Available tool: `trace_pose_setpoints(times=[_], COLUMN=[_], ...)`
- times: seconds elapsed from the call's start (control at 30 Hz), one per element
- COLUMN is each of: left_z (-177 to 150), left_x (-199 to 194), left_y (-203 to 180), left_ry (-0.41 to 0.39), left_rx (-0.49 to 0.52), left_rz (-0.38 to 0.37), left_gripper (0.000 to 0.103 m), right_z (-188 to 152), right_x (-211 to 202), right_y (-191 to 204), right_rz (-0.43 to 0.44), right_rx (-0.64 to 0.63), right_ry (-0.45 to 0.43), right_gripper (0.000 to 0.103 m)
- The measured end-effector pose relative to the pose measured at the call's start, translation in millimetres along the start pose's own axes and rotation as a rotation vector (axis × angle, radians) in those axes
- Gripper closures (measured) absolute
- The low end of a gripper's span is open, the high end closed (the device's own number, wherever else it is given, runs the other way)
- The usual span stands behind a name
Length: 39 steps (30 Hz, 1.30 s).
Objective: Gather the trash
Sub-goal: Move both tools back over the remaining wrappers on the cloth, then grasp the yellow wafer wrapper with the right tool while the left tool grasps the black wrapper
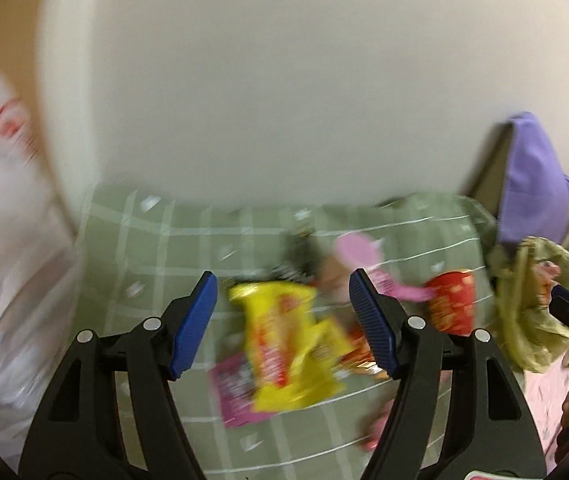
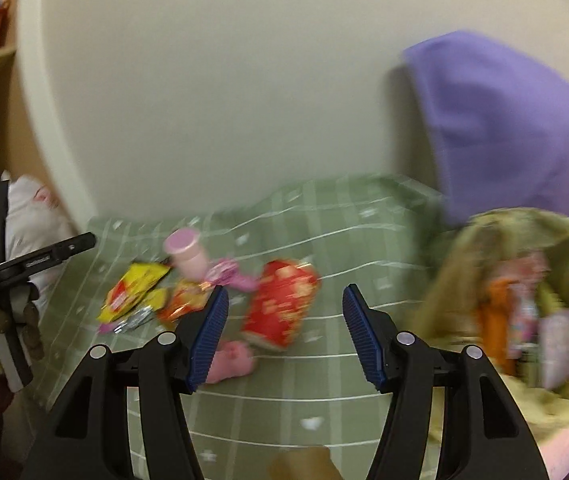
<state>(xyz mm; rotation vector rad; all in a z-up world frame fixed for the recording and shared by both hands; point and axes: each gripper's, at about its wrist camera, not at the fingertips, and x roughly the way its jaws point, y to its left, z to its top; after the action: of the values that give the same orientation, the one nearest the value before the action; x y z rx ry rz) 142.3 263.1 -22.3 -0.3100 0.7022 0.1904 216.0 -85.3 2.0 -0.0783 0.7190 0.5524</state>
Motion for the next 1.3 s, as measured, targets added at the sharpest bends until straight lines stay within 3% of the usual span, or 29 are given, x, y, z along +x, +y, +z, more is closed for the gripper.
trace_pose_setpoints(times=[0.13,0.3,0.43,0.57,0.67,0.8,0.83,0.93,1.1,1.3], left_z=[-23,-49,-59,-64,-67,-69,-69,-67,-63,-62], left_x=[3,1,-12,-32,-41,-49,-50,-47,-41,-20], left_y=[27,37,40,40,38,39,40,37,32,22], left_ry=[0.047,0.102,0.095,0.094,0.106,0.112,0.113,0.111,0.113,0.164], left_rx=[-0.097,-0.137,-0.145,-0.139,-0.116,-0.101,-0.104,-0.095,-0.09,-0.083], left_rz=[0.034,0.071,0.1,0.135,0.171,0.186,0.178,0.155,0.105,-0.011], left_gripper=[0.038,0.038,0.038,0.038,0.038,0.038,0.038,0.038,0.038,0.038], right_z=[-7,-13,-11,-5,-1,-7,-8,-4,14,34], right_x=[37,80,116,148,177,208,211,209,167,112], right_y=[26,68,100,131,151,175,178,179,160,105], right_rz=[0.075,0.154,0.324,0.354,0.365,0.313,0.307,0.344,0.333,0.261], right_rx=[-0.033,-0.106,-0.128,-0.143,-0.14,-0.193,-0.201,-0.204,-0.233,-0.127], right_ry=[0.077,0.141,0.202,0.211,0.242,0.317,0.316,0.325,0.229,0.112], right_gripper=[0.053,0.053,0.053,0.053,0.06,0.067,0.076,0.087,0.088,0.088])
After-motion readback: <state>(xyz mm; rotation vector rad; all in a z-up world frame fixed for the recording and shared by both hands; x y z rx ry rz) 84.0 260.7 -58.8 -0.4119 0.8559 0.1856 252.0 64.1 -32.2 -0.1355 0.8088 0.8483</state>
